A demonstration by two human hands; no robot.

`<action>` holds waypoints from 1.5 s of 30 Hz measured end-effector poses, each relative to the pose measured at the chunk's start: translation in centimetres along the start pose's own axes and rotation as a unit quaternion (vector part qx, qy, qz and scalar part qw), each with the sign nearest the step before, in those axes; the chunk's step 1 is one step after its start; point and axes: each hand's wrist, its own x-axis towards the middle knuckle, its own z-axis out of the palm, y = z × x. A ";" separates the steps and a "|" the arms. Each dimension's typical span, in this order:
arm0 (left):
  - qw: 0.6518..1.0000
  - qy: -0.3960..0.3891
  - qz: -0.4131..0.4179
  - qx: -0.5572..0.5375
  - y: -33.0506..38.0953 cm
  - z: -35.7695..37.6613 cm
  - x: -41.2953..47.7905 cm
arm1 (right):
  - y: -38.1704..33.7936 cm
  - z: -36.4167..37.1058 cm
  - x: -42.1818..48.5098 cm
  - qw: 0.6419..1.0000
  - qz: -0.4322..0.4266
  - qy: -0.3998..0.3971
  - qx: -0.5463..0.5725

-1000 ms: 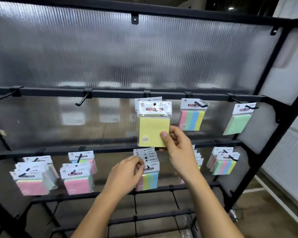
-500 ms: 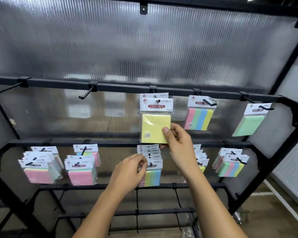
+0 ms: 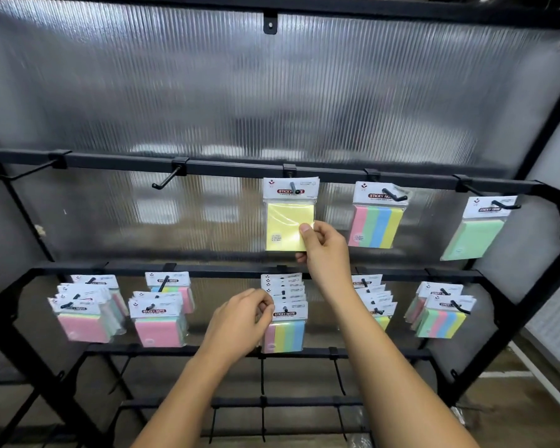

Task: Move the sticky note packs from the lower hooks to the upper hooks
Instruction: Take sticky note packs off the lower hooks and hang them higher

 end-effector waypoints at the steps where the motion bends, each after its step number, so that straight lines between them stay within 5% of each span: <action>1: 1.000 0.001 0.001 0.002 0.0 0.0 0.0 | 0.1 0.1 0.2 1.000 0.000 0.004 -0.007; 23: 0.997 -0.010 -0.070 0.025 -2.1 3.8 -3.8 | 12.5 -2.8 -9.2 0.983 0.126 -0.074 -0.112; 45: 0.991 -0.007 -0.132 -0.012 -1.5 6.5 -3.3 | 15.3 -5.3 -9.6 0.972 0.148 -0.044 -0.177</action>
